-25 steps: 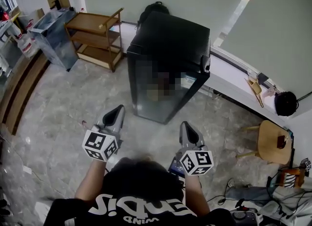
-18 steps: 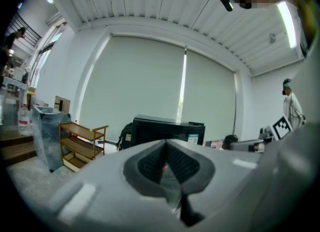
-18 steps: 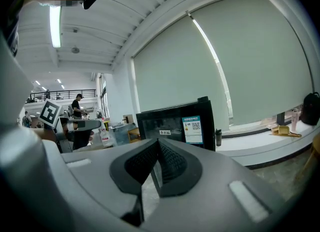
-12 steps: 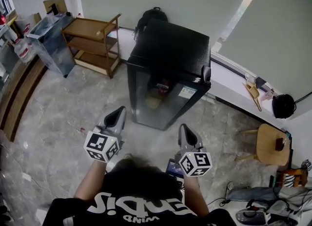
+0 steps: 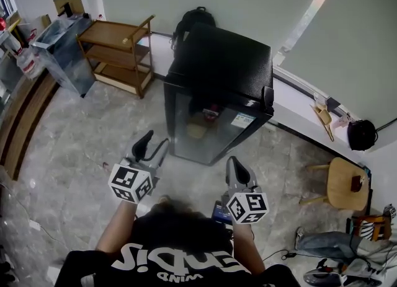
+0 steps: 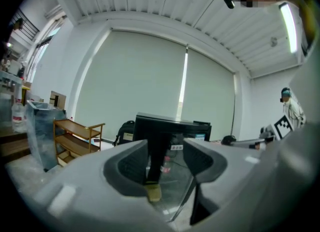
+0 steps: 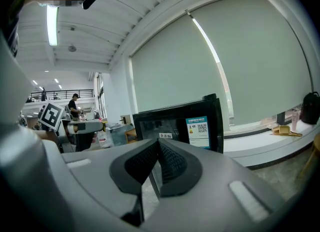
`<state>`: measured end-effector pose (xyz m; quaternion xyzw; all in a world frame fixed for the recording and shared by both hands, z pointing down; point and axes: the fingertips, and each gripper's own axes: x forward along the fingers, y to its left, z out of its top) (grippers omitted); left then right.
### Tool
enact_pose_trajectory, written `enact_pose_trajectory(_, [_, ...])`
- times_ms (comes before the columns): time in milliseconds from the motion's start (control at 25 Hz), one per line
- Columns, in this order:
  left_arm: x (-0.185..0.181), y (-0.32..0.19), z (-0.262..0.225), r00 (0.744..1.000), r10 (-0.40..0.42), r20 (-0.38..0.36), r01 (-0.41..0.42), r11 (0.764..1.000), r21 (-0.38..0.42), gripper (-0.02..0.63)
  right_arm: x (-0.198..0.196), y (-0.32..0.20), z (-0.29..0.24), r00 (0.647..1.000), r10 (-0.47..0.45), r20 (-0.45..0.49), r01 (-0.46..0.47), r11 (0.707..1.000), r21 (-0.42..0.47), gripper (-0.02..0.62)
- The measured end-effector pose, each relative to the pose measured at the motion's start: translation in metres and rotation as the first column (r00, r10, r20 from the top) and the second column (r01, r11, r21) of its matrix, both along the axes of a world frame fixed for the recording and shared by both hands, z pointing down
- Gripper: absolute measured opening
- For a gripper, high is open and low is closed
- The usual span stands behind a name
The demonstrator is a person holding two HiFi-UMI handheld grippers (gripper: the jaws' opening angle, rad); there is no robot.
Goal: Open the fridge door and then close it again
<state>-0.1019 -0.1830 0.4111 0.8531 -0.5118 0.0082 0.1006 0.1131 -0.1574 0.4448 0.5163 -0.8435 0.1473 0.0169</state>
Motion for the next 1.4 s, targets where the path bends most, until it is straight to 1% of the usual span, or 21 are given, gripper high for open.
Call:
enact_pose_trajectory(80, [-0.001,-0.004,-0.001,1.000,-0.001,-0.010,0.001,1.000,0.010,0.261,-0.001,-0.003,0.000,1.000,0.000,0.002,0.000,1.000,-0.002,0.000])
enact_pose_trajectory(120, [0.000,-0.006,-0.001,1.000,0.001,-0.013,-0.001,1.000,0.012,0.265,-0.001,-0.005,0.000,1.000,0.000,0.004,0.000,1.000,0.000,0.000])
enact_pose_trajectory(320, [-0.002,-0.015,0.002,1.000,0.013,-0.014,-0.013,1.000,0.006,0.264,-0.003,-0.010,-0.001,1.000,0.000,0.009,0.000,1.000,0.004,0.000])
enact_pose_trajectory(760, [-0.005,-0.045,0.024,0.999,0.026,0.022,-0.025,0.999,-0.024,0.261,-0.002,-0.015,0.001,1.000,0.012,0.008,-0.012,1.000,-0.008,0.000])
enact_pose_trajectory(1400, [-0.005,-0.117,0.088,0.995,0.065,0.079,-0.056,0.993,-0.102,0.261,0.012,-0.014,0.011,0.997,0.074,-0.028,-0.075,0.996,-0.044,0.000])
